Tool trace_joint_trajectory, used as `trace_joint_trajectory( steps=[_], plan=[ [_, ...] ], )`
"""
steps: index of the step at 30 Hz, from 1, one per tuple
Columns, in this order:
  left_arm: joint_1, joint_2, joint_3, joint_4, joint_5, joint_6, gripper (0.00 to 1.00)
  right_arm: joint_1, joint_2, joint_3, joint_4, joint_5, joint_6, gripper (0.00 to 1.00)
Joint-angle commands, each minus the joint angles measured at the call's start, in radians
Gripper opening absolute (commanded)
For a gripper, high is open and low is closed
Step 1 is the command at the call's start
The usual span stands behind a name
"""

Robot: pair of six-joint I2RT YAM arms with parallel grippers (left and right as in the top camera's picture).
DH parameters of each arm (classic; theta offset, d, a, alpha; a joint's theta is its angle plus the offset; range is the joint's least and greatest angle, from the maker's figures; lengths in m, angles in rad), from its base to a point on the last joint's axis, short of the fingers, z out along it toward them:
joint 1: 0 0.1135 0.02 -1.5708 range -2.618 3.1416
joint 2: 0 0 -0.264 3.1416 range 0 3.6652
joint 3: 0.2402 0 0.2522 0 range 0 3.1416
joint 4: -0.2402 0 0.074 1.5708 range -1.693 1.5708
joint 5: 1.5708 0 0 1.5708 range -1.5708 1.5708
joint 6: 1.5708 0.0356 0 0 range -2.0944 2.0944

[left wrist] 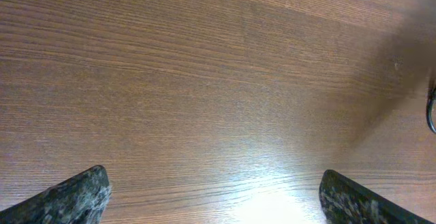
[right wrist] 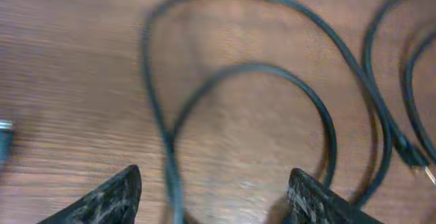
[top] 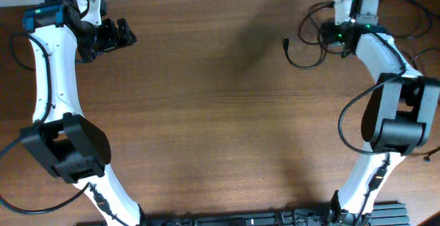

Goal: Untangle cables

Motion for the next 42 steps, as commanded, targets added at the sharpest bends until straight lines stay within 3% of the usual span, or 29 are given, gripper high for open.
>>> trace_joint_trajectory(
  steps=[1,4,5,7,10,11,12,13,17,19,23,27,33,35,37,42],
  plan=[
    [0.004,-0.028,0.016,0.001,0.011,0.001,0.99,-0.011,0.074,0.015,-0.003,-0.043,0.024,0.64],
    [0.004,-0.028,0.016,0.001,0.011,0.001,0.99,0.003,0.125,0.013,-0.047,-0.117,0.024,0.53],
    [0.004,-0.028,0.016,0.001,0.010,0.001,0.99,0.008,0.127,0.005,-0.052,-0.117,0.024,0.34],
    [0.004,-0.028,0.016,0.001,0.010,0.001,0.99,0.050,0.126,0.005,-0.127,-0.147,0.024,0.06],
    [0.004,-0.028,0.016,0.001,0.010,0.001,0.99,0.119,0.125,0.021,-0.156,-0.151,0.024,0.04],
    [0.004,-0.028,0.016,0.001,0.011,0.001,0.99,0.124,0.125,0.039,-0.156,-0.086,0.036,0.29],
    [0.004,-0.028,0.016,0.001,0.011,0.001,0.99,0.118,0.122,0.066,-0.167,0.031,0.074,0.78],
    [0.004,-0.028,0.016,0.001,0.011,0.001,0.99,0.111,0.109,0.096,-0.205,0.066,0.084,0.98],
    [0.004,-0.028,0.016,0.001,0.010,0.001,0.99,0.105,-0.141,0.314,-0.536,0.000,0.088,0.99],
    [0.004,-0.028,0.016,0.001,0.010,0.001,0.99,0.104,-0.378,0.314,-0.670,-0.034,0.190,0.99],
    [0.004,-0.028,0.016,0.001,0.010,0.001,0.99,0.105,-0.788,0.312,-1.062,-0.039,0.240,0.99],
    [0.004,-0.028,0.016,0.001,0.011,0.001,0.99,0.105,-0.990,0.312,-1.331,-0.063,0.241,0.99],
    [0.004,-0.028,0.016,0.001,0.010,0.001,0.99,0.109,-1.025,0.312,-1.330,-0.061,0.241,0.98],
    [0.004,-0.028,0.016,0.001,0.010,0.001,0.99,0.118,-1.066,0.248,-1.220,-0.056,0.206,0.99],
    [0.004,-0.028,0.016,0.001,0.010,0.001,0.99,0.118,-1.197,0.028,-1.009,-0.056,0.206,0.99],
    [0.004,-0.028,0.016,0.001,0.011,0.001,0.99,0.118,-1.585,-0.773,-0.293,-0.061,0.207,0.99]
  ],
)
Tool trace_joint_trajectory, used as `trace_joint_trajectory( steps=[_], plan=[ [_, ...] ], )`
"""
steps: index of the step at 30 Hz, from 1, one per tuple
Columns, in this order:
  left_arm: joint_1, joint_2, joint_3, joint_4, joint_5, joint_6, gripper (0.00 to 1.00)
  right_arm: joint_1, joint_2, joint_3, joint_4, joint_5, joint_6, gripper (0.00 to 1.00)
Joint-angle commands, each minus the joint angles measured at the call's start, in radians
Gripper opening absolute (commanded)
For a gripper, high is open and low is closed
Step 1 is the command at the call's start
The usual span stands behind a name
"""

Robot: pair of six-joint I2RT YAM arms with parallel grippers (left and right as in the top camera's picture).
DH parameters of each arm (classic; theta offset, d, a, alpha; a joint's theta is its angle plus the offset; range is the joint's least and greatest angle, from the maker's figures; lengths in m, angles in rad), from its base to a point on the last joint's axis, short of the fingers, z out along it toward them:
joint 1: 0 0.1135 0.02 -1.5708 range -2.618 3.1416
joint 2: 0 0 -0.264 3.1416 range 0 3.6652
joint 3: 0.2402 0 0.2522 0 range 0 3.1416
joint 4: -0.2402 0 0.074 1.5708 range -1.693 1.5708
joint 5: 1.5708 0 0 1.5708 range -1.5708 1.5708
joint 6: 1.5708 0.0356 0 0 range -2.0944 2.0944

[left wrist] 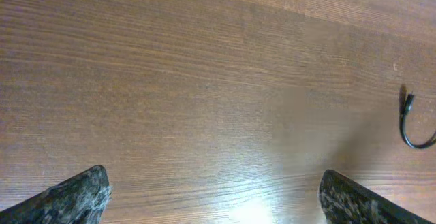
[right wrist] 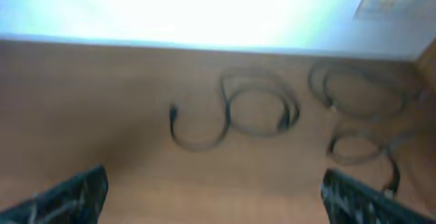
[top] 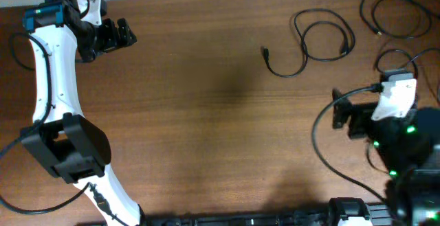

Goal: Untangle cables

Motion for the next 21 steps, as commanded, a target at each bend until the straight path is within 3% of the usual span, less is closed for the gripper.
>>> trace_joint_trajectory(
  steps=[1,4,7,11,19,21],
  plan=[
    [0.004,-0.027,0.016,0.000,0.010,0.001,0.99,0.003,-0.191,-0.313,0.232,-0.006,-0.005,0.99],
    [0.004,-0.027,0.016,0.000,0.010,0.001,0.99,-0.035,-0.471,-0.604,0.417,0.000,-0.005,0.99],
    [0.004,-0.027,0.016,0.000,0.010,0.001,0.99,-0.042,-0.634,-0.800,0.546,0.003,0.047,0.99],
    [0.004,-0.027,0.016,0.000,0.010,0.001,0.99,-0.042,-0.643,-0.924,0.593,0.003,0.054,0.98],
    [0.004,-0.027,0.016,0.000,0.011,0.001,0.99,-0.042,-0.643,-0.970,0.671,0.029,0.043,0.99],
    [0.004,-0.027,0.016,0.000,0.010,0.001,0.99,-0.042,-0.643,-0.970,0.668,0.079,0.131,0.99]
  ],
)
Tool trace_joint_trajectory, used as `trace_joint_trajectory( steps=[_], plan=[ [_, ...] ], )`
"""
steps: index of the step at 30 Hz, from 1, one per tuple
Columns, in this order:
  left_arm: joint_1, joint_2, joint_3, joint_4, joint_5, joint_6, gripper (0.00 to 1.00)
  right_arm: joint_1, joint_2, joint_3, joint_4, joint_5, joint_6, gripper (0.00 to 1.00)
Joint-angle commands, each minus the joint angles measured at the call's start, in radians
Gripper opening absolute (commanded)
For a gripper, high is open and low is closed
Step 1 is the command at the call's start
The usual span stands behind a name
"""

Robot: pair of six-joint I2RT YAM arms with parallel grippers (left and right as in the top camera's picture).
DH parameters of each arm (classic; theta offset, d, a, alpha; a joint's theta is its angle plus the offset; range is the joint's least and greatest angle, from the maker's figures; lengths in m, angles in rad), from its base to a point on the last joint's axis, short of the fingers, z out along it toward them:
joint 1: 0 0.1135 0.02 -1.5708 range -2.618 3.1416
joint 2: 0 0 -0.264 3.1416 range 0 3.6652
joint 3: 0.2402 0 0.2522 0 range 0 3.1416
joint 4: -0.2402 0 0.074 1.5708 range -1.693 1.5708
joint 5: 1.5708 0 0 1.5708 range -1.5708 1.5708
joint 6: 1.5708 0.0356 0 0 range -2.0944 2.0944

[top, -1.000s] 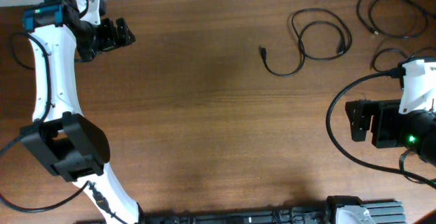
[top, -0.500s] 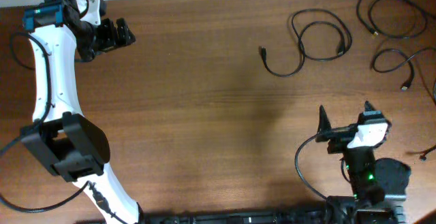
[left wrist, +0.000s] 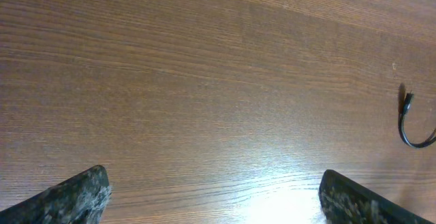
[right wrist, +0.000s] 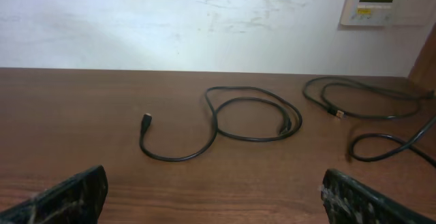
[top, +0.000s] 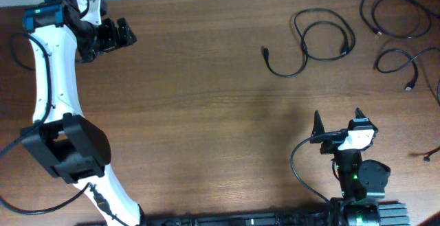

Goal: Untangle cables

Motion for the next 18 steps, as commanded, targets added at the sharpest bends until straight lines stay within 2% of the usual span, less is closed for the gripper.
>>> trace_joint_trajectory(
  steps=[1,5,7,18],
  plan=[
    [0.004,-0.026,0.016,0.001,0.007,0.001,0.99,-0.005,-0.011,-0.010,-0.003,0.105,0.130,0.98],
    [0.004,-0.026,0.016,0.001,0.007,0.001,0.99,-0.003,-0.011,-0.010,-0.006,0.106,0.121,0.99],
    [0.004,-0.026,0.016,0.001,0.007,0.001,0.99,-0.004,-0.011,-0.010,-0.006,0.093,0.053,0.99],
    [0.004,-0.026,0.016,0.001,0.007,0.001,0.99,-0.004,-0.011,-0.010,-0.005,0.089,0.057,0.99]
  ],
)
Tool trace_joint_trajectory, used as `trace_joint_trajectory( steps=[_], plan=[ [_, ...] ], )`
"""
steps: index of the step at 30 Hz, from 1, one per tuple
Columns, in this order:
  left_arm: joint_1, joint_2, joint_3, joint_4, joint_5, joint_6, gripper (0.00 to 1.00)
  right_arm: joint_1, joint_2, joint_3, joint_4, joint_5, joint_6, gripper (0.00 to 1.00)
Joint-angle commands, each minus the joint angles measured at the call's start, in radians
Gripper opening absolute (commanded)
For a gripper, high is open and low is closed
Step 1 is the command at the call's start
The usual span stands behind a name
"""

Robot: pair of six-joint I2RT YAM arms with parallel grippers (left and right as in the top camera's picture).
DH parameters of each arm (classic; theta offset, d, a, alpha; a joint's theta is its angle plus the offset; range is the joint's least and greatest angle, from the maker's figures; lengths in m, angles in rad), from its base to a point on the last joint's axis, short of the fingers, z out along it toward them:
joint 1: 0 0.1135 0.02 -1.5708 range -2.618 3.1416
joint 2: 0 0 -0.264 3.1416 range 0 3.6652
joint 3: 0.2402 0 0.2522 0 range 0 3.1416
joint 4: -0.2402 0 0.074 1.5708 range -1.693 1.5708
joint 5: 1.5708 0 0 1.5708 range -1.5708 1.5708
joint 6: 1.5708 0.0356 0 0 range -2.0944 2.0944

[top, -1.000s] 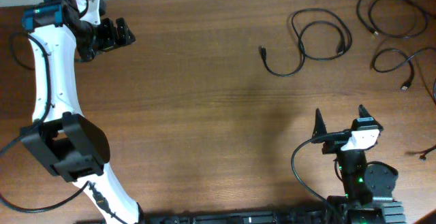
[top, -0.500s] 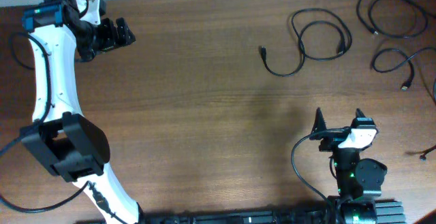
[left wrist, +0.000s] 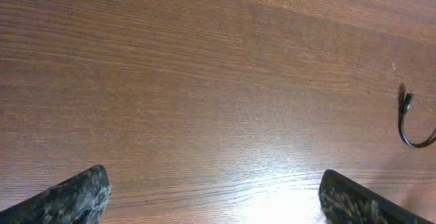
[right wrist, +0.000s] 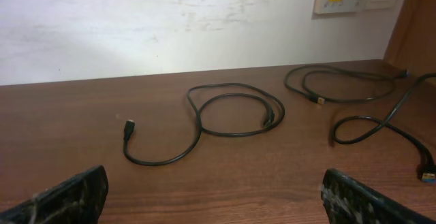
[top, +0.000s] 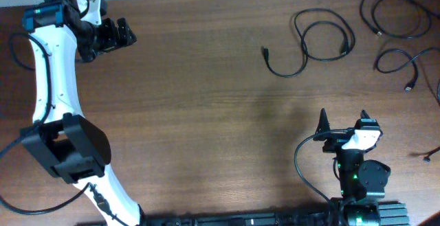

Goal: Untangle cables

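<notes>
Three black cables lie apart at the table's far right. A looped cable (top: 320, 39) (right wrist: 231, 108) ends in a plug (top: 264, 50) (left wrist: 407, 102). A second cable (top: 392, 9) (right wrist: 340, 81) lies in the far corner, and a third (top: 397, 60) (right wrist: 375, 125) with a USB end sits below it. My right gripper (top: 342, 124) (right wrist: 218, 203) is open with nothing in it, low at the front and well short of the cables. At the far left my left gripper (top: 117, 35) (left wrist: 214, 197) is open over bare wood.
A white wall with a control panel stands behind the table's far edge. My arms' own black leads hang along the left edge (top: 17, 47) and round the right base (top: 302, 167).
My right gripper has shifted slightly to the right at the table's front, so the cables sit further left in its view. The cables and left arm are unchanged.
My right gripper was open low over the looped cable at the far right. Then it was back at the right middle, with the looped cable lying further left and the three cables apart. Then the arm was folded at the front, where it stays. My left arm never moved.
</notes>
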Motion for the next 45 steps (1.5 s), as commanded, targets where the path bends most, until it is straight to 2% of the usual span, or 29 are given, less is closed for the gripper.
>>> trace_joint_trajectory(
  steps=[1,9,12,13,14,16,21,27,29,33,35,38,40,42,45],
  plan=[
    [0.004,-0.026,0.016,0.001,0.007,0.001,0.99,-0.004,-0.011,-0.009,-0.001,0.002,-0.010,0.98],
    [-0.001,-0.027,0.016,0.003,-0.026,0.001,0.99,-0.004,-0.011,-0.009,-0.001,0.002,-0.010,0.99],
    [-0.053,-0.053,0.016,0.010,-0.033,0.002,0.99,-0.004,-0.011,-0.009,-0.001,0.002,-0.010,0.99],
    [-0.069,-0.069,0.016,0.023,-0.082,0.002,0.99,-0.004,-0.011,-0.009,-0.001,0.002,-0.010,0.98],
    [-0.105,-0.110,0.016,0.021,-0.154,0.002,0.99,-0.004,-0.011,-0.009,-0.001,0.002,-0.010,0.99],
    [-0.149,-0.170,0.016,0.023,-0.209,0.002,0.99,-0.004,-0.011,-0.009,-0.001,0.002,-0.010,0.99],
    [-0.234,-0.298,0.016,0.048,-0.216,0.002,0.99,-0.004,-0.011,-0.009,-0.001,0.002,-0.010,0.99],
    [-0.269,-0.463,0.013,0.034,-0.227,0.013,0.99,-0.004,-0.011,-0.009,-0.001,0.002,-0.010,0.99],
    [-0.269,-0.563,-0.058,0.033,-0.249,0.013,0.99,-0.004,-0.011,-0.009,-0.001,0.002,-0.010,0.99],
    [-0.268,-0.930,-0.523,0.288,-0.248,0.013,0.99,-0.004,-0.011,-0.009,-0.001,0.002,-0.010,0.99],
    [-0.268,-1.195,-0.885,0.500,-0.193,0.012,0.99,-0.004,-0.011,-0.009,-0.001,0.002,-0.010,0.99],
    [-0.220,-1.515,-1.299,0.793,-0.076,0.012,0.99,-0.004,-0.011,-0.009,-0.001,0.002,-0.010,0.99],
    [-0.165,-1.684,-1.495,0.899,-0.032,0.007,0.99,-0.004,-0.011,-0.009,-0.001,0.002,-0.010,0.98],
    [-0.160,-1.807,-1.662,0.970,-0.047,0.009,0.99,-0.004,-0.011,-0.009,-0.001,0.002,-0.010,0.98],
    [-0.159,-1.998,-1.922,1.124,-0.208,0.008,0.99,-0.004,-0.011,-0.009,-0.001,0.002,-0.010,0.99]
  ],
)
